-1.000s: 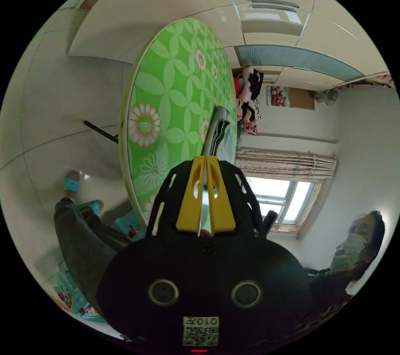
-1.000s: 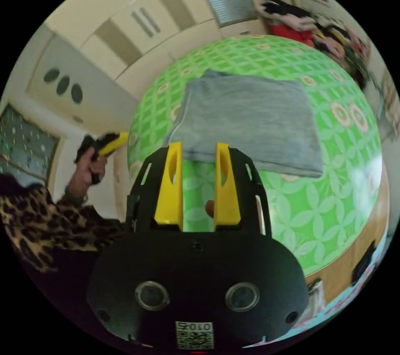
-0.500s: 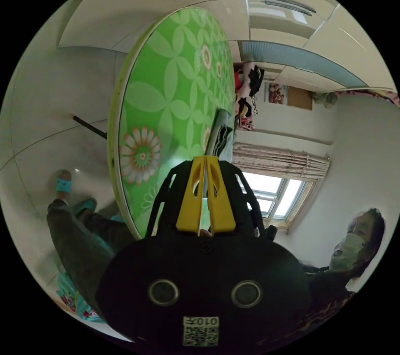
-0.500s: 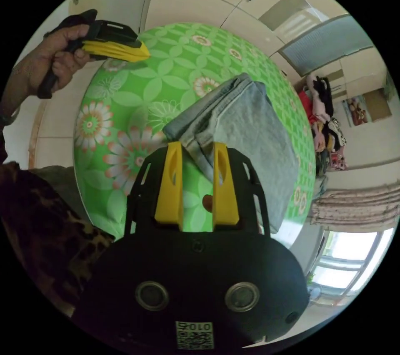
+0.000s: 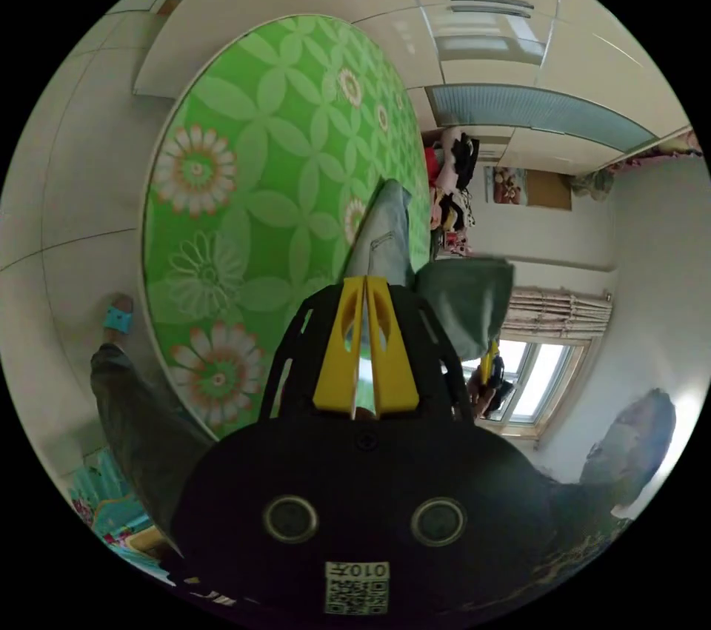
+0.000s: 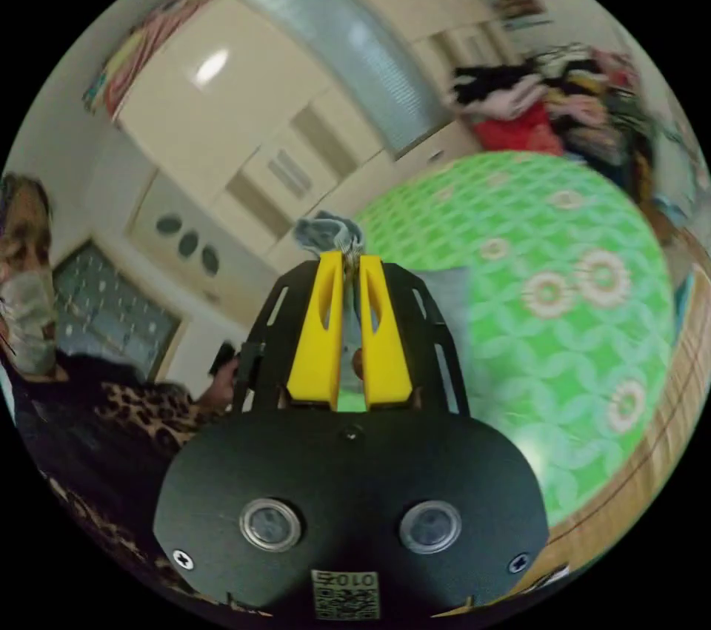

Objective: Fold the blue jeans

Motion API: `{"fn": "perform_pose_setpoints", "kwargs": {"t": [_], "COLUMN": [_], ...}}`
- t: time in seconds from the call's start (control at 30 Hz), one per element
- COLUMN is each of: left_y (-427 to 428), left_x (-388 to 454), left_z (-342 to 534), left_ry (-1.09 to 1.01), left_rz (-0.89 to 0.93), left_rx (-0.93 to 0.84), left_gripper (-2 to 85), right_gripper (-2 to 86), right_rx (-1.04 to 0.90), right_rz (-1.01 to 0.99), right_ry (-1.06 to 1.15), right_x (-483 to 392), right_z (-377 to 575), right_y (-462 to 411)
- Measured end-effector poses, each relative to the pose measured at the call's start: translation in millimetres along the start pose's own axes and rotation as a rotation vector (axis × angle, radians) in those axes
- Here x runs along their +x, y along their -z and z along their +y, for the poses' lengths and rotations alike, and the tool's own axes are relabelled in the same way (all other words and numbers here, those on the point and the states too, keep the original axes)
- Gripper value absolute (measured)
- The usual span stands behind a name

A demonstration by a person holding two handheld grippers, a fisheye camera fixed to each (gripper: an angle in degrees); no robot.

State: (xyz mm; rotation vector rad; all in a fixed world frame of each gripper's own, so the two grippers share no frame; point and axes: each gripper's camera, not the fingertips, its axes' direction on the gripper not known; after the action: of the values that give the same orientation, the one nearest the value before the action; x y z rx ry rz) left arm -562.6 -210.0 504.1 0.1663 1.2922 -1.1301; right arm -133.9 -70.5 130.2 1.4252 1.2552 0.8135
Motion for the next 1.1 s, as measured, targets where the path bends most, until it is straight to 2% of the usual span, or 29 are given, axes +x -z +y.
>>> {"fn": "perform_pose_setpoints", "kwargs": {"t": [0.1, 0.17, 0.23, 0.3, 0.4, 0.57, 0.63, 0.73, 0.8, 0.9, 1.1], "left_y": [-28, -52, -73, -91, -115, -173, -185, -185, -175, -158, -172], "left_x": [21, 34, 41, 50, 72, 129, 141, 138, 136, 134, 129], "left_z": [21, 38, 50, 61, 71, 78, 82, 75, 73, 82, 132], "left_ry": [-0.039, -0.058, -0.054, -0.067, -0.167, -0.552, -0.615, -0.590, -0.606, -0.634, -0.742], "left_rz": [0.001, -0.035, -0.033, -0.026, -0.075, -0.243, -0.323, -0.416, -0.393, -0.374, -0.382], "left_rx": [0.005, -0.009, -0.040, -0.079, -0.134, -0.280, -0.248, -0.180, -0.152, -0.125, -0.227], "left_gripper": [-0.1, -0.1, -0.1, 0.0, 0.0, -0.1, -0.1, 0.0, 0.0, 0.3, 3.2], "right_gripper": [4.7, 5.4, 5.3, 4.2, 3.4, 5.5, 7.1, 8.2, 9.0, 9.9, 8.1], "right_rx": [0.165, 0.152, 0.016, 0.069, 0.129, -0.049, -0.142, -0.269, -0.317, -0.426, -0.476], "right_rz": [0.153, 0.225, 0.287, 0.293, 0.156, -0.028, -0.132, -0.117, -0.144, -0.061, 0.029], "right_ry": [-0.205, -0.342, -0.569, -0.665, -0.611, -0.533, -0.465, -0.397, -0.371, -0.332, -0.330], "right_x": [112, 172, 244, 269, 268, 234, 214, 194, 184, 173, 169], "right_z": [16, 34, 65, 95, 131, 154, 151, 139, 134, 132, 139], "right_y": [87, 107, 103, 108, 101, 37, -6, -58, -84, -119, -133]}}
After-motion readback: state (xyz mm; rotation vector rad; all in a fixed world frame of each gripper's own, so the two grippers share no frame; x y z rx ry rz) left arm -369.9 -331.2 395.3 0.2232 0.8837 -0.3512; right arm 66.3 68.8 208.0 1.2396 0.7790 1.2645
